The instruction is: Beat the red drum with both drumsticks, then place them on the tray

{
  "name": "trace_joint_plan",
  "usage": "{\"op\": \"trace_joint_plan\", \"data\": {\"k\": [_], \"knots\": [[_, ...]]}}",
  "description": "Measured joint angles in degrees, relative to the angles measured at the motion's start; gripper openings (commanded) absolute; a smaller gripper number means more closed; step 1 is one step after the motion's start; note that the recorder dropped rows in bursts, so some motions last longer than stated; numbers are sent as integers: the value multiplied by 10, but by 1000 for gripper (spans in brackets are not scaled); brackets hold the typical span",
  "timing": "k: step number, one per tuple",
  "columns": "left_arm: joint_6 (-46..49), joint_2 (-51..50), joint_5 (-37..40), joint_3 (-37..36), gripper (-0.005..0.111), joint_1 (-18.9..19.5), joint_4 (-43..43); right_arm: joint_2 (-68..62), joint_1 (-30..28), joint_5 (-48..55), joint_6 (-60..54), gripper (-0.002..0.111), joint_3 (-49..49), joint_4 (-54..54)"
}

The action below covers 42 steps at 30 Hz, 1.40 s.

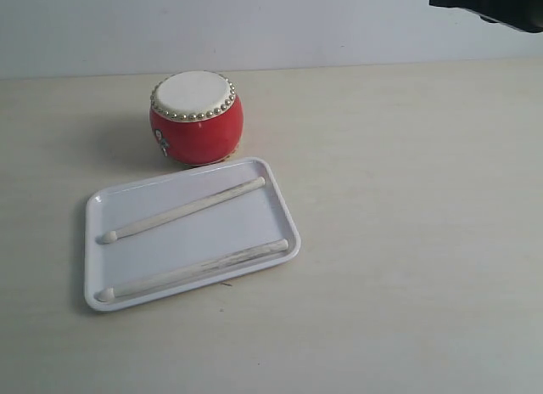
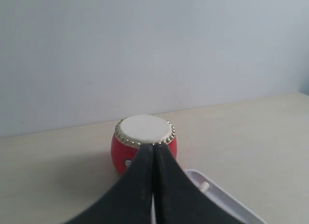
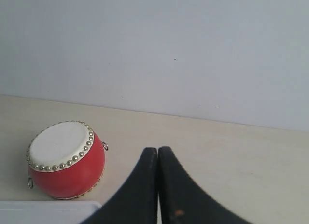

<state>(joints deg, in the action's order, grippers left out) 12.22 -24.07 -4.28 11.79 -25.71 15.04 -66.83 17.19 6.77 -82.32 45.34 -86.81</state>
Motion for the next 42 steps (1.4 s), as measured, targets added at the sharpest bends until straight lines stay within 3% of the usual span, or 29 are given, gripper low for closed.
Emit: {"op": "trace_joint_plan", "data": {"k": [11,15,34,42], "knots": [[0,103,43,0,0,158,0,0,0,0,0,0,0,0],[0,152,83,0,0,198,0,0,0,0,0,0,0,0],[-1,184,120,0,0,210,-6,0,0,0,0,0,0,0],[-92,209,122,-67,0,210,-121,0,0,0,0,0,0,0]]}}
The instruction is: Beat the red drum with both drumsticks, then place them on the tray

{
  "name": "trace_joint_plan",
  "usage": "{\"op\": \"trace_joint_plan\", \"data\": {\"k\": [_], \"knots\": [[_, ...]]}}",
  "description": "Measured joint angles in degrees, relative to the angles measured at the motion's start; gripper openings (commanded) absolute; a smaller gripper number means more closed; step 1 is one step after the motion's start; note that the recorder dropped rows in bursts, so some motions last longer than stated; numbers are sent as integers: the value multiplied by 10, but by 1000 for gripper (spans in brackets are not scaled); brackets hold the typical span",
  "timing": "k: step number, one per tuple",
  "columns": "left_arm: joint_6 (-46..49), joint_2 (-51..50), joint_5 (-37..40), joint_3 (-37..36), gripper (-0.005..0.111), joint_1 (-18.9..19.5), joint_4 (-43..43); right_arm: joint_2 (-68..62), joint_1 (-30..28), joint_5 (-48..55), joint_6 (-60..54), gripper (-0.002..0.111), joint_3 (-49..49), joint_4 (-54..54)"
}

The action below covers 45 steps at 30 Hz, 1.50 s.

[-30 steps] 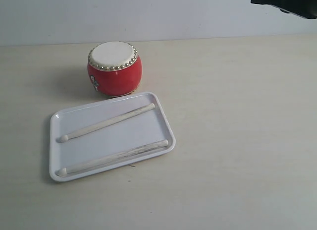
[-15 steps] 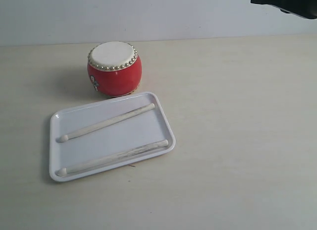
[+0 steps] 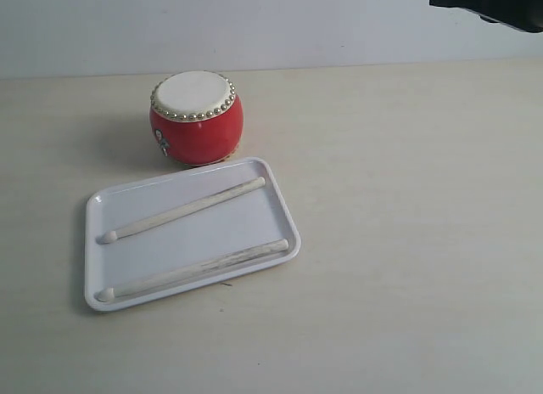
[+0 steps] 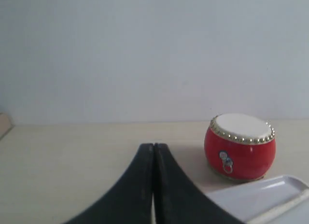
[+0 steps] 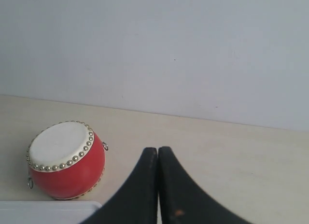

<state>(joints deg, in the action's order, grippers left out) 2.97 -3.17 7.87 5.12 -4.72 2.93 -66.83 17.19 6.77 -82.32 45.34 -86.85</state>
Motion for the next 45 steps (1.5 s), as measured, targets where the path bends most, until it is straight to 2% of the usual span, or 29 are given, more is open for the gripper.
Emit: {"op": "trace_joint_plan", "data": {"k": [4,9,17,27,45], "knots": [[-47,2,0,-35,0,0,-52,0,0,0,0,0,0,0],[-59,8,7,-49,0,0,-65,0,0,0,0,0,0,0],[-60,29,26,-49,0,0,-65,0,0,0,0,0,0,0],[-61,29,120,-49,0,1,-67,0,0,0,0,0,0,0],[-61,29,128,-49,0,1,-67,0,0,1,0,0,0,0]]}}
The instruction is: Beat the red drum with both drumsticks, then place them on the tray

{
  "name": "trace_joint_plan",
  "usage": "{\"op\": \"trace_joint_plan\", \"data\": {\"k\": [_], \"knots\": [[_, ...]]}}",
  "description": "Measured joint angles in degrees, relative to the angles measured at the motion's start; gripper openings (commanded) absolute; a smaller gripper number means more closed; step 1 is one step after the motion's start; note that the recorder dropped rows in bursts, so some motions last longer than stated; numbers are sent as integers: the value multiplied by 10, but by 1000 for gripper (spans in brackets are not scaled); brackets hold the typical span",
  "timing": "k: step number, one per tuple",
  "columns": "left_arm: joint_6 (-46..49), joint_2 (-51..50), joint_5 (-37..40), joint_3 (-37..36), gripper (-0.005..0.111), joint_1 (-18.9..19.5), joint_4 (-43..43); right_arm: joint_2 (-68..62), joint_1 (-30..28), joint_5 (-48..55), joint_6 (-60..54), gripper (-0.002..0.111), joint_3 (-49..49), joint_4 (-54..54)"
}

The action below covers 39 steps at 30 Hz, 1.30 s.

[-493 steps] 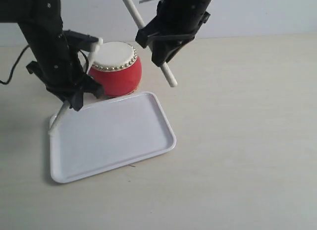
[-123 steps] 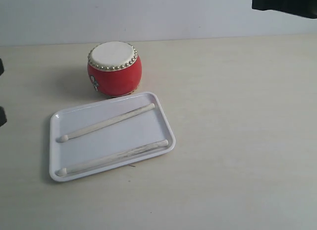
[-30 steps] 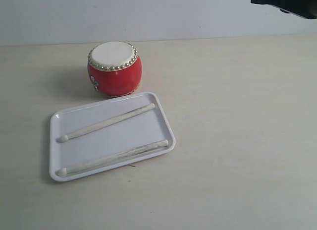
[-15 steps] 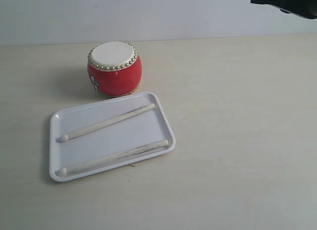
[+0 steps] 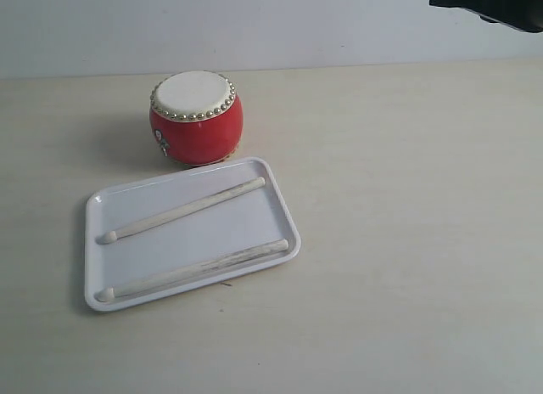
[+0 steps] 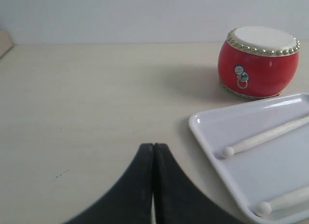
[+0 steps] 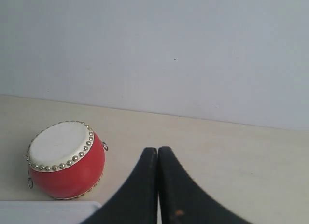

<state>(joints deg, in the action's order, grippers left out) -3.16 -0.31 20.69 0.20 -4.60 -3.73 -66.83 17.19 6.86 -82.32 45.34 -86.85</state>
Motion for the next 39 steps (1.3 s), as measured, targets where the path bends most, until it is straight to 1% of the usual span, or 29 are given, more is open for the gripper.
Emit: {"op": "trace_joint_plan", "data": {"k": [19,22,27,32,35,37,39], "knots": [[0,0,0,0,0,0,0,10,0,-7,-1,0,-3,3],[0,0,0,0,0,0,0,64,-11,-11,-1,0,-26,6],[0,0,1,0,0,0,0,234,-55,-37,0,0,-77,6],[0,0,1,0,0,0,0,365,-59,-75,0,0,-112,7],[0,0,1,0,0,0,0,399,-61,-84,0,0,-120,8],[0,0,2,0,0,0,0,409,-64,-88,18,0,-125,33],[0,0,2,0,0,0,0,421,-69,-81,83,0,-135,117]]}}
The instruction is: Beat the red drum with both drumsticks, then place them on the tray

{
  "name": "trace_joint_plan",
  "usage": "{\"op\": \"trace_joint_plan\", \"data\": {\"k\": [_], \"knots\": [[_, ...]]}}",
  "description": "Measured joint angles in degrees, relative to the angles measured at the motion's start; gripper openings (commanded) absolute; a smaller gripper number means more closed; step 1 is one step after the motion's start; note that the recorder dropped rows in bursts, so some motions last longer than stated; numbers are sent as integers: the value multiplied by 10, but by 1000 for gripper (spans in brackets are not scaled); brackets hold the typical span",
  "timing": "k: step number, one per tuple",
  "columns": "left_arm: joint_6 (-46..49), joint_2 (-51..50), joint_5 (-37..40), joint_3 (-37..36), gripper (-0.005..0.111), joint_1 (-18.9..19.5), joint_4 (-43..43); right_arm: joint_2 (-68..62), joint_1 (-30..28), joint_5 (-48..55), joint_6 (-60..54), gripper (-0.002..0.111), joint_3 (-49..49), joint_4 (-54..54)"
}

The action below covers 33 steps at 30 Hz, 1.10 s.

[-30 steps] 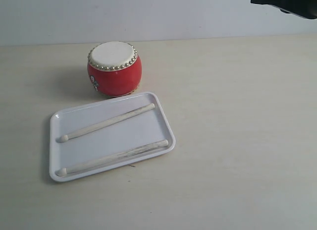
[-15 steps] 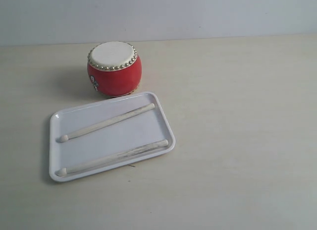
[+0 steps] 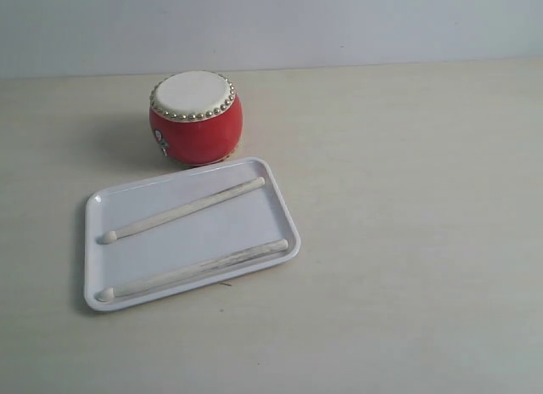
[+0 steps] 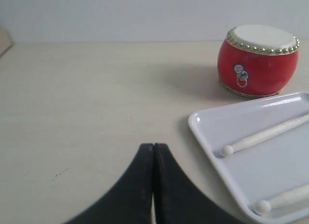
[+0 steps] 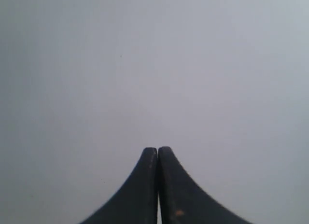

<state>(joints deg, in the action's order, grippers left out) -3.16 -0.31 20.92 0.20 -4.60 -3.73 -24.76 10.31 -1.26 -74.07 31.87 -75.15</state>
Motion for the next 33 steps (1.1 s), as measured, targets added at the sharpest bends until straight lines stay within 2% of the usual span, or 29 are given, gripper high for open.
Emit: {"op": "trace_joint_plan", "data": {"k": [7,9,11,17,23,33], "knots": [[0,0,0,0,0,0,0,65,-40,17,571,0,-69,584],[0,0,0,0,0,0,0,92,-54,33,699,0,-93,699],[0,0,0,0,0,0,0,117,-66,59,755,0,-114,765],[0,0,0,0,0,0,0,185,-107,131,801,0,-175,833],[0,0,0,0,0,0,0,220,-135,151,812,0,-235,859],[0,0,0,0,0,0,0,244,-141,176,815,0,-312,873]]}}
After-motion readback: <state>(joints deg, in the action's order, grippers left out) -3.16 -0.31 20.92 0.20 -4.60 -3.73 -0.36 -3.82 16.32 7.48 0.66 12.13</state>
